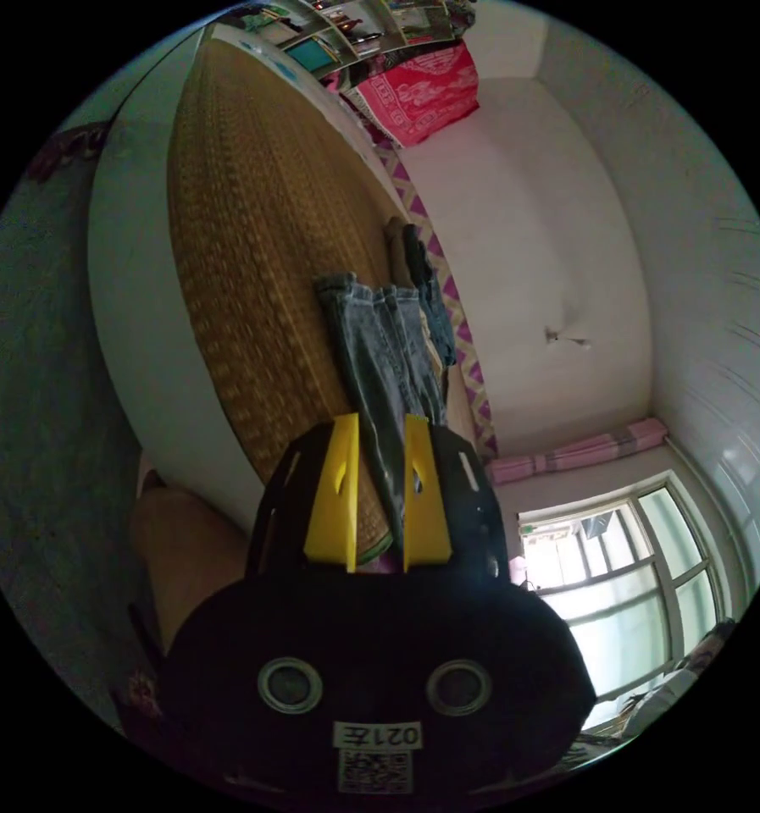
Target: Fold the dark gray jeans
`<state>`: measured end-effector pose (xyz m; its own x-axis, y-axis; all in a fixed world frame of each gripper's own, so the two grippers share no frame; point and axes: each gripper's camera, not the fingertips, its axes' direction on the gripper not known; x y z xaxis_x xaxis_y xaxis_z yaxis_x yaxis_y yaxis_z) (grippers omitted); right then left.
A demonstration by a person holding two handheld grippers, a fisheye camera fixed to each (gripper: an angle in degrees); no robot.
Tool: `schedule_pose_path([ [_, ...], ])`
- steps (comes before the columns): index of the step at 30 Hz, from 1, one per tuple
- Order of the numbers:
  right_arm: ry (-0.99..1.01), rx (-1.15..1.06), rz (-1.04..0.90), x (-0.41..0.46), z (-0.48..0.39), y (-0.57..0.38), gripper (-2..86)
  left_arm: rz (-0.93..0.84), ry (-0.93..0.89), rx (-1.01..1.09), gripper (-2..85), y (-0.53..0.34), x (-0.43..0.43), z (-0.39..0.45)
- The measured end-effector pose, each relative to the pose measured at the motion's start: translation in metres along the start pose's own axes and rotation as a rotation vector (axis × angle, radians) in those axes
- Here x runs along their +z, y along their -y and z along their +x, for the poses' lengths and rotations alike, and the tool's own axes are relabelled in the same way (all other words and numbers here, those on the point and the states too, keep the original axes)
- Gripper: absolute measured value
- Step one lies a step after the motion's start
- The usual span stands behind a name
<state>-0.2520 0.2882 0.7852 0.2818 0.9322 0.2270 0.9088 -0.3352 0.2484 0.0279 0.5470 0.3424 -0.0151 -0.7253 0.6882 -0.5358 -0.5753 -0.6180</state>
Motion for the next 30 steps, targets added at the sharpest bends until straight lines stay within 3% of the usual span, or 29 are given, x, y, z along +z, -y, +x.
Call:
schedule_pose_path([
  [9,0.069,0.087,-0.018,0.019,0.009,0.007,4.0,-0.059,0.119,-0.023,-0.4,0.016,0.024,0.013],
  [14,0.258,0.003,-0.041,0.016,-0.021,0.03,2.6,-0.038,0.058,0.153,-0.9,0.032,0.017,0.07],
  [18,0.276,-0.133,-0.046,0.027,-0.073,0.077,2.1,-0.075,0.056,0.29,-1.0,0.064,0.042,0.134],
  [23,0.204,-0.199,-0.113,0.109,-0.128,0.184,2.2,-0.203,0.224,0.371,-0.9,0.129,0.158,0.203],
  [30,-0.046,-0.09,-0.166,0.244,-0.093,0.268,4.1,-0.388,0.482,0.416,-0.7,0.167,0.326,0.187],
])
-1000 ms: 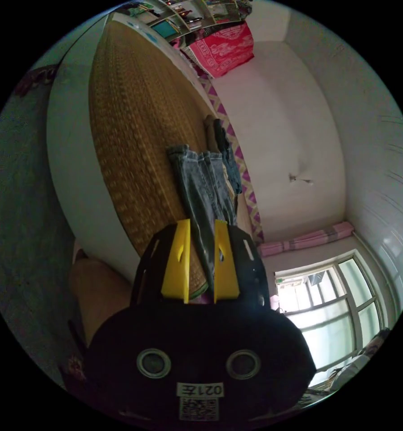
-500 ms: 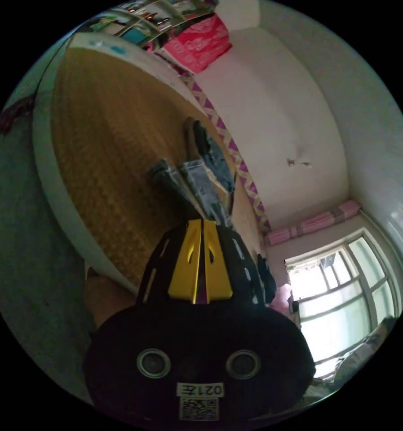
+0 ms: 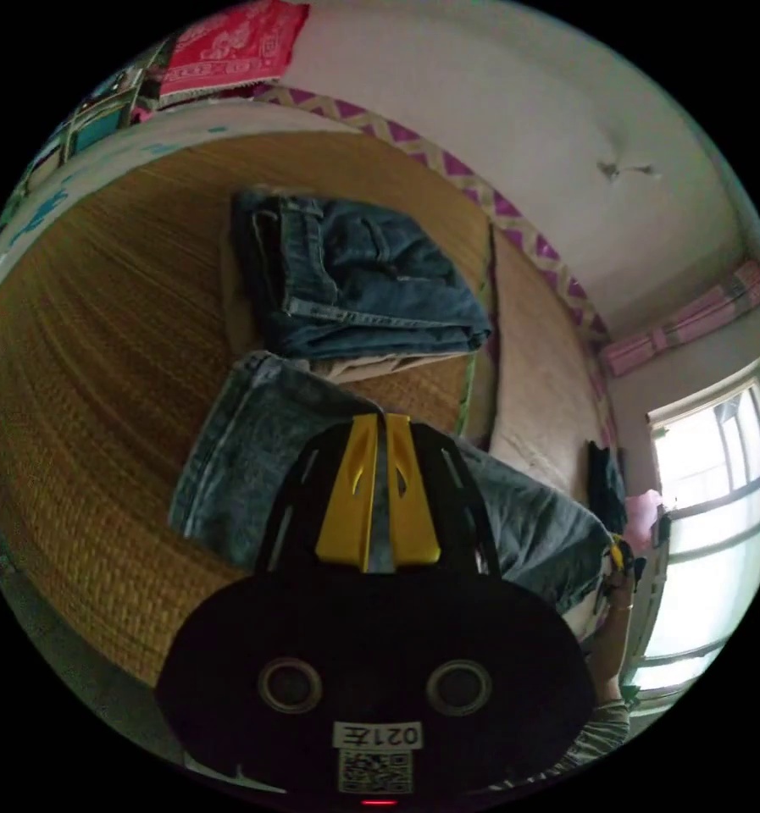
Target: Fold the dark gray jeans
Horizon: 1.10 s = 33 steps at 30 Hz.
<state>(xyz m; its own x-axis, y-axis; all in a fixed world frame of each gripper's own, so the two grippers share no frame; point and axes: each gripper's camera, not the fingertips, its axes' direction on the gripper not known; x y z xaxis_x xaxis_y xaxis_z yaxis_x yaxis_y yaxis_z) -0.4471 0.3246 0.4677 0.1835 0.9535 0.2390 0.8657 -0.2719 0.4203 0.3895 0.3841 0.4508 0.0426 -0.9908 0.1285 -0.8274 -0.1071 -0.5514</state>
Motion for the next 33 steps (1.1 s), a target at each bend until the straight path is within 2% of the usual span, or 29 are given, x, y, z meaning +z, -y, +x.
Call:
schedule_pose_path([
  [3,0.063,0.009,0.004,0.019,0.023,0.001,4.8,0.051,-0.032,0.058,-0.6,-0.002,0.013,-0.007],
  [5,0.135,-0.059,0.0,0.015,0.018,-0.014,5.5,0.161,-0.15,0.134,-0.6,-0.017,-0.003,-0.013],
  [7,0.116,-0.153,-0.013,0.013,0.003,-0.032,5.2,0.223,-0.229,0.198,-0.6,-0.03,-0.015,-0.014],
  [9,0.05,-0.277,-0.051,0.022,-0.02,-0.052,4.3,0.22,-0.226,0.23,-0.7,-0.038,-0.015,-0.012],
  [12,-0.062,-0.452,-0.163,0.062,-0.054,-0.084,3.2,0.145,-0.163,0.266,-0.9,-0.036,0.004,-0.006],
  [14,-0.102,-0.516,-0.239,0.101,-0.068,-0.103,2.7,0.155,0.033,0.226,-0.9,-0.028,0.02,-0.008],
  [16,-0.141,-0.523,-0.282,0.129,-0.068,-0.113,2.3,0.198,0.146,0.219,-0.9,-0.021,0.026,-0.014],
  [19,-0.217,-0.53,-0.287,0.154,-0.067,-0.12,1.5,0.198,0.071,0.188,-0.9,-0.01,0.027,-0.036],
  [24,-0.141,-0.491,-0.284,0.159,-0.058,-0.117,1.2,0.419,-0.048,0.195,-0.7,-0.038,-0.028,-0.061],
  [27,-0.137,-0.49,-0.284,0.165,-0.058,-0.117,1.4,0.371,-0.129,0.136,0.1,-0.066,-0.049,-0.081],
  [33,-0.158,-0.512,-0.277,0.175,-0.062,-0.119,2.3,0.264,-0.258,-0.123,8.2,-0.127,-0.044,-0.128],
])
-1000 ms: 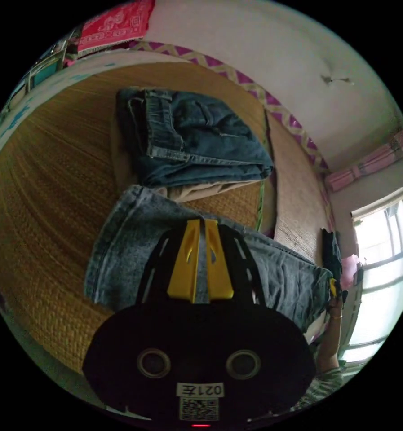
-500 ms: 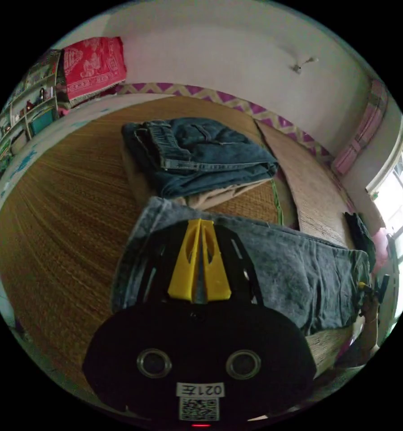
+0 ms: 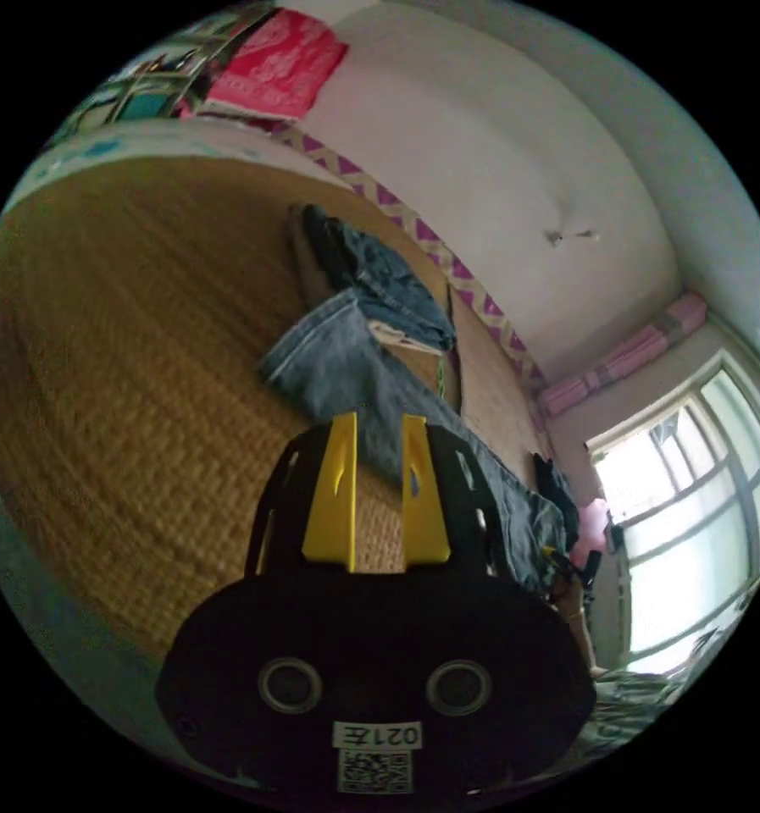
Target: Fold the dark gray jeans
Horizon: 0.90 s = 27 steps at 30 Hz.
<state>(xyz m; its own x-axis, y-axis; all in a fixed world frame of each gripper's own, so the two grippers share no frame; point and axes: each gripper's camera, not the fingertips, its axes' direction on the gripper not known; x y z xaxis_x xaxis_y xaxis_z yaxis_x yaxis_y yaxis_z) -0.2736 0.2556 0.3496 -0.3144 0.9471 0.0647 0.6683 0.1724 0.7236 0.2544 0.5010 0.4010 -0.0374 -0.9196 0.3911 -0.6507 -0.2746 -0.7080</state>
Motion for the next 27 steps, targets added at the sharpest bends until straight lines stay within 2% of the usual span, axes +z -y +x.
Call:
schedule_pose_path([
  [3,0.001,0.005,0.002,0.003,0.001,0.001,2.3,-0.051,-0.033,-0.118,10.8,-0.006,0.013,-0.021],
  [7,-0.01,0.005,0.006,0.006,0.0,0.002,2.1,-0.065,-0.017,-0.14,10.9,0.009,0.03,-0.023],
  [10,0.001,0.019,0.008,0.006,0.004,0.003,1.5,-0.017,0.101,-0.158,2.7,0.028,0.027,-0.019],
  [14,0.032,0.042,0.014,0.006,0.011,0.004,0.8,-0.01,0.018,-0.099,-0.7,0.061,0.021,-0.009],
  [18,0.052,0.053,0.018,0.005,0.016,0.004,0.5,-0.007,0.01,-0.065,-0.9,0.073,0.027,-0.014],
  [20,0.06,0.056,0.02,0.004,0.018,0.004,0.4,-0.069,0.054,-0.094,-0.8,0.074,0.034,-0.031],
  [23,0.065,0.057,0.021,0.002,0.019,0.004,0.4,-0.099,0.027,-0.125,-0.3,0.068,0.034,-0.051],
  [27,0.069,0.058,0.022,0.0,0.019,0.003,0.3,-0.131,0.027,-0.131,2.7,0.058,0.032,-0.059],
])
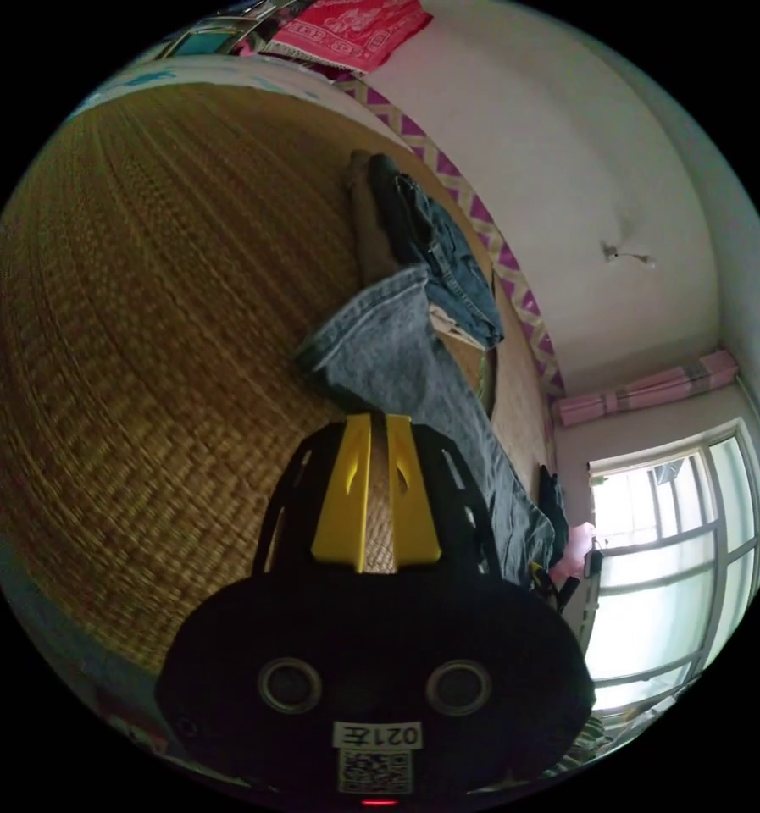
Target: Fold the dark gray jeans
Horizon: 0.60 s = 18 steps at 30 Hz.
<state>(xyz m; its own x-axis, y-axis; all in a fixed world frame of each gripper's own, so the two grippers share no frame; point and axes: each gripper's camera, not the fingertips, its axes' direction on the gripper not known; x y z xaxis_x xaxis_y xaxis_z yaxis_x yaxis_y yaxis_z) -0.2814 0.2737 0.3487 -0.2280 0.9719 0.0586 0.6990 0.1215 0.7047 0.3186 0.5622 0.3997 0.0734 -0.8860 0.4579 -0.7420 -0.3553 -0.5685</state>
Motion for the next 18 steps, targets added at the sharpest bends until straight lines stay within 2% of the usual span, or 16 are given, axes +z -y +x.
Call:
schedule_pose_path([
  [4,0.008,0.004,0.005,-0.003,0.0,-0.003,0.3,-0.059,-0.141,-0.051,10.5,-0.014,0.005,-0.001],
  [7,0.008,0.003,0.008,-0.006,-0.002,-0.005,0.3,-0.042,-0.09,-0.077,11.8,-0.016,0.01,0.011],
  [13,0.018,0.008,0.018,-0.011,-0.006,-0.012,0.3,0.006,-0.001,-0.103,7.8,-0.016,0.03,0.032],
  [18,0.038,0.021,0.031,-0.016,-0.009,-0.02,0.0,0.097,-0.15,-0.2,3.2,-0.034,0.042,0.024],
])
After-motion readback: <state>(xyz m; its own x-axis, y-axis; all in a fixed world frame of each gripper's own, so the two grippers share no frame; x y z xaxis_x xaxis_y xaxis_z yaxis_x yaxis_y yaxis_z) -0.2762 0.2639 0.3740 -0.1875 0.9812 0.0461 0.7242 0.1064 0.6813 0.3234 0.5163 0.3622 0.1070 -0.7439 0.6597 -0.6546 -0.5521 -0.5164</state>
